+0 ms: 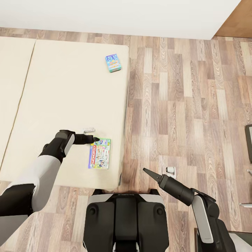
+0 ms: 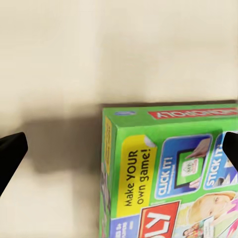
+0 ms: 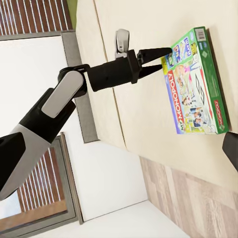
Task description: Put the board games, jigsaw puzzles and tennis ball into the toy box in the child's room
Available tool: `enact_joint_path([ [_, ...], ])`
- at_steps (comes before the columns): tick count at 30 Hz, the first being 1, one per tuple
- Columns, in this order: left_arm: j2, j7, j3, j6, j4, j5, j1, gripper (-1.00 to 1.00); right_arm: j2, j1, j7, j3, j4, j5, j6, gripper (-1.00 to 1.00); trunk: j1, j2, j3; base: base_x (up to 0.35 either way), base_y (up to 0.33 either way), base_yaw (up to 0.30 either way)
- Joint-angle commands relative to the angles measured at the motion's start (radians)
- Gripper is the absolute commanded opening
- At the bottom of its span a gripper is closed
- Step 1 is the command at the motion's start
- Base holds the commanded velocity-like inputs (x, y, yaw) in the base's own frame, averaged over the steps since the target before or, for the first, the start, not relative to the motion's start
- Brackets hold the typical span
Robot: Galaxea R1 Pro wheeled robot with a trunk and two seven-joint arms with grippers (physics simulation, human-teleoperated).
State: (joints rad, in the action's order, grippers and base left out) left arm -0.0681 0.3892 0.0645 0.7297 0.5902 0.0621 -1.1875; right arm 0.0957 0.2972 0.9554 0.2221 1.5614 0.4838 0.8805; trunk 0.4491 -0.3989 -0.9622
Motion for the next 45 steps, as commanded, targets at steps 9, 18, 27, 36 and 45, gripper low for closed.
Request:
enact_joint_path([
  [9,-0.002,0.006,0.004,0.007,-0.050,0.006,0.000,1.00,0.000,0.000,0.005,0.002,0.000,-0.001,0.005,1.00,0.001,-0.001,-0.001,-0.029,-0.014,0.000],
  [18,-0.031,0.008,0.007,0.043,-0.046,-0.005,0.000,1.00,-0.002,0.000,0.005,0.002,0.000,0.000,0.005,1.00,0.001,-0.001,-0.001,-0.003,-0.002,0.000],
  [27,-0.039,0.071,0.006,0.060,-0.043,-0.005,0.000,1.00,-0.003,0.000,0.005,0.003,0.000,0.001,0.005,1.00,0.001,-0.001,-0.001,0.000,0.000,0.000],
  [36,-0.039,0.081,0.002,0.062,-0.043,-0.003,0.000,1.00,-0.004,0.000,0.005,0.003,0.000,0.001,0.005,1.00,0.001,-0.001,-0.001,-0.049,-0.075,0.000],
  [45,-0.039,0.082,0.000,0.062,-0.043,-0.002,0.000,1.00,-0.004,0.000,0.005,0.003,0.000,0.001,0.005,1.00,0.001,-0.001,-0.001,-0.026,-0.033,0.000],
])
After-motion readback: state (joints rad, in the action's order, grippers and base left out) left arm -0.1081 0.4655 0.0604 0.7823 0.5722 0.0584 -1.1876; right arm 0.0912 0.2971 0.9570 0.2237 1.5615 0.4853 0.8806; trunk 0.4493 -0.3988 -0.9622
